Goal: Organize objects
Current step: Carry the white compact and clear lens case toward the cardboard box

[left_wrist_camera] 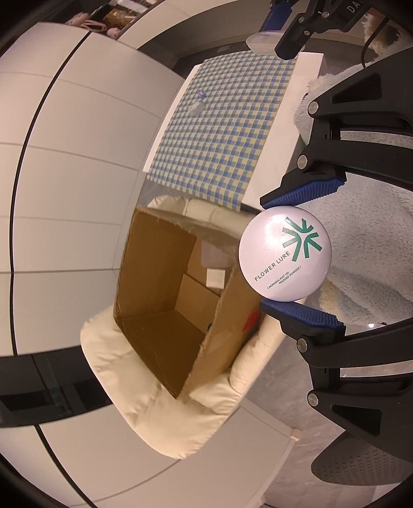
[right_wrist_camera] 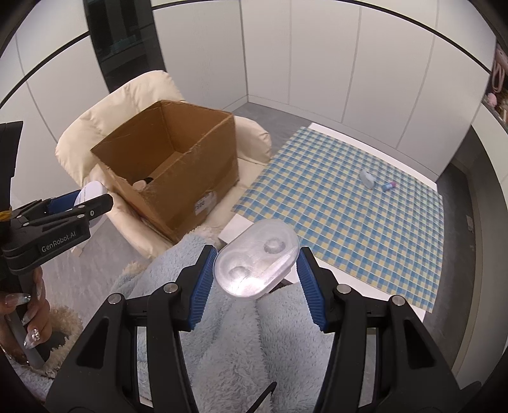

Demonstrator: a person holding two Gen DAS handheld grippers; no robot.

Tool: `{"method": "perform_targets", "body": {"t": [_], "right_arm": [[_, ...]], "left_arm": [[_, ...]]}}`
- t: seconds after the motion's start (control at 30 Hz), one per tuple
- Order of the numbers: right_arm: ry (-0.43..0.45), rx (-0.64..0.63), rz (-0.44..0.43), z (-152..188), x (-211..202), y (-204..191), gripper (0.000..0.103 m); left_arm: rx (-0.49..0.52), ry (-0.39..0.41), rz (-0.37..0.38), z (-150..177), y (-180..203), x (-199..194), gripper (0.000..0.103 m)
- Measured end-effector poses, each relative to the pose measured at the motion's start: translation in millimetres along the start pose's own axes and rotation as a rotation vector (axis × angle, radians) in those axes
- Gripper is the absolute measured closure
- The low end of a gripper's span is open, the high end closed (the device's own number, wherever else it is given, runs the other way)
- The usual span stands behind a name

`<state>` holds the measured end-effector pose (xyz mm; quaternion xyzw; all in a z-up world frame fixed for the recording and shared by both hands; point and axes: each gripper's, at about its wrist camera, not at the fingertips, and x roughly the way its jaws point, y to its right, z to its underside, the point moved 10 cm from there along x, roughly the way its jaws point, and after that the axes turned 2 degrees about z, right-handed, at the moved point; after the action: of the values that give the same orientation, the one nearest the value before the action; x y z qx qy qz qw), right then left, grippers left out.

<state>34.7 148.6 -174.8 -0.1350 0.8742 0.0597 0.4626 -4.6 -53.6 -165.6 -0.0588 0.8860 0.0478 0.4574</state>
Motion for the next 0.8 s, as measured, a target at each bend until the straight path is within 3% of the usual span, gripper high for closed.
{"method": "perform_targets", "body": {"t": [0.4,0.8], "right_arm": [[0.013,-0.087,-0.066,-17,9,-45,0.048],[0.008,-0.108,-0.073,-23,21,-54,0.048]], "left_arm": [[-0.041,0.009,-0.029,2,-22,-5,0.045],[-0.051,0.008,-0.031,-4,-27,1,0.045]]}}
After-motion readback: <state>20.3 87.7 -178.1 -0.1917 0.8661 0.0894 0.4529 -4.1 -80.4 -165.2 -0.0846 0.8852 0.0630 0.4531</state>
